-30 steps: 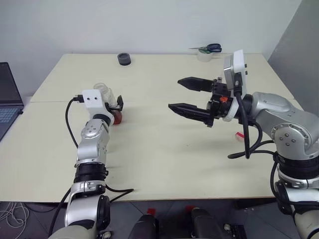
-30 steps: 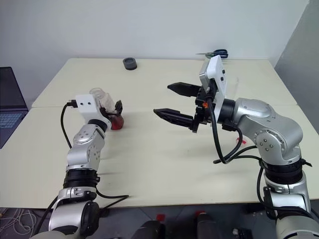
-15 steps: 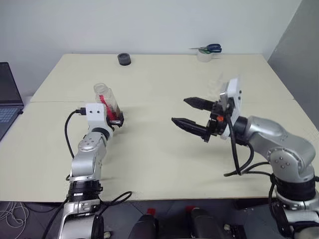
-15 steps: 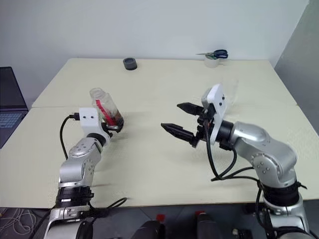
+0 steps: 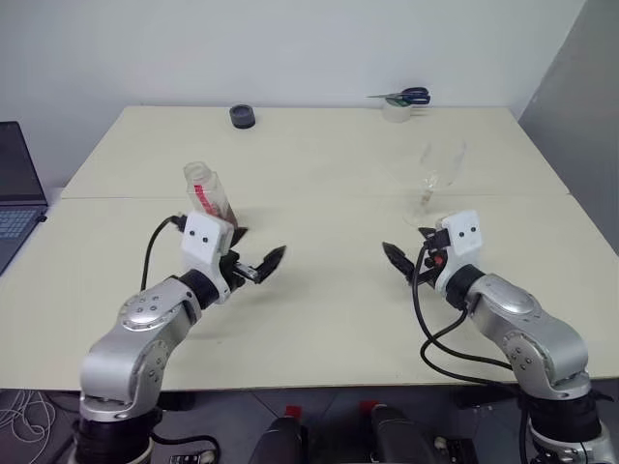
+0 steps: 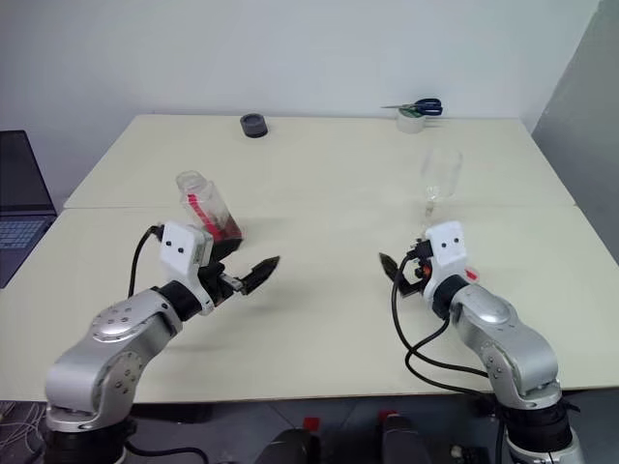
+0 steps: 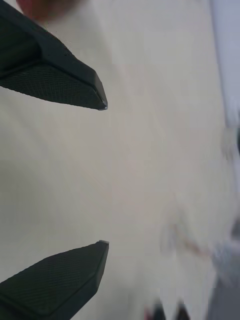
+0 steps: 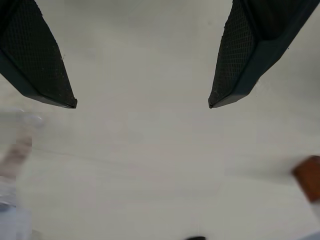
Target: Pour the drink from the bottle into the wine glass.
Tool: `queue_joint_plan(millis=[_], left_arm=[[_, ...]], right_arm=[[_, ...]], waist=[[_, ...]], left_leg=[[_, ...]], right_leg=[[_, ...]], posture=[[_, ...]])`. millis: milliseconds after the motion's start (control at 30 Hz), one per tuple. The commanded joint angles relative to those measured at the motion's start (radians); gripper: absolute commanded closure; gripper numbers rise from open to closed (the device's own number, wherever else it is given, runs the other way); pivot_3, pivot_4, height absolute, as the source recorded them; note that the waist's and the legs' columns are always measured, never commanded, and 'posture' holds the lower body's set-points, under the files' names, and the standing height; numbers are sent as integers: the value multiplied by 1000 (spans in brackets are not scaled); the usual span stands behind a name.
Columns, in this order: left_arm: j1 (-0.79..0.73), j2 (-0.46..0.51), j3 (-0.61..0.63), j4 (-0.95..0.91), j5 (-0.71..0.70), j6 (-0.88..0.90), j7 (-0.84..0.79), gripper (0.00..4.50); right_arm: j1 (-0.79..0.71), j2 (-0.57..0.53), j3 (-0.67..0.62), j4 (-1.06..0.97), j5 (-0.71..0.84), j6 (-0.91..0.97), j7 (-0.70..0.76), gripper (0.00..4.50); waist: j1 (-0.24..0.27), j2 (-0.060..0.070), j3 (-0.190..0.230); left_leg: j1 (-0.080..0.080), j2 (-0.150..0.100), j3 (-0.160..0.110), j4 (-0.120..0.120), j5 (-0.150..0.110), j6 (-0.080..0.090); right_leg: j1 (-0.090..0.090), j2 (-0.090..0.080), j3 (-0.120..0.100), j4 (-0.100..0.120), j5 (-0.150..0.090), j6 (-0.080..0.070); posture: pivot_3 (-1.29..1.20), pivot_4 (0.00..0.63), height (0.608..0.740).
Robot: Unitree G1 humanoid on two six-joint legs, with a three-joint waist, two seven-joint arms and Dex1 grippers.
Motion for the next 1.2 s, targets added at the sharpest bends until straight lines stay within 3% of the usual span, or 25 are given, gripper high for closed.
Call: queue_joint_plan(millis=[33, 167, 400, 667, 933, 1200], left_arm=[[-46, 83, 34, -59, -100, 5, -113, 33], [-77, 134, 55, -37, -184, 20, -156, 33], [-95, 116, 11, 11, -118, -47, -122, 33], [-94, 125, -2, -3, -123, -50, -124, 33], [-90, 125, -7, -24, -141, -33, -115, 33], [-98, 140, -11, 1, -132, -40, -130, 33]], right_arm=[[-67, 37, -35, 91, -51, -95, -10, 0], [-132, 85, -42, 215, -97, -168, -15, 0], [-237, 191, -100, 459, -120, -298, -25, 0], [-357, 201, -115, 742, -217, -460, -70, 0], [-474, 220, -139, 941, -222, -599, -41, 0], [-633, 207, -169, 1271, -246, -746, -24, 0]], waist=[[-5, 0, 0], [-8, 1, 0], [-5, 1, 0], [-6, 1, 1], [-9, 1, 1], [-14, 1, 1]], left_leg=[[0, 0, 0, 0, 0, 0], [1, 2, 2, -1, 0, 0], [1, 1, 1, -1, 0, 0], [0, 1, 2, -1, 0, 0], [0, 2, 2, -1, 0, 0], [0, 1, 2, -1, 0, 0]], right_leg=[[0, 1, 0, 0, 0, 0], [-1, 2, 1, 1, 0, 0], [0, 2, 1, 0, 0, -1], [-1, 2, 2, 0, 0, -1], [-1, 2, 2, 0, 0, -1], [-1, 2, 2, 0, 0, -1]], posture=[[0, 150, 740], [0, 150, 740], [0, 150, 740], [0, 150, 740], [0, 150, 740], [0, 150, 740]])
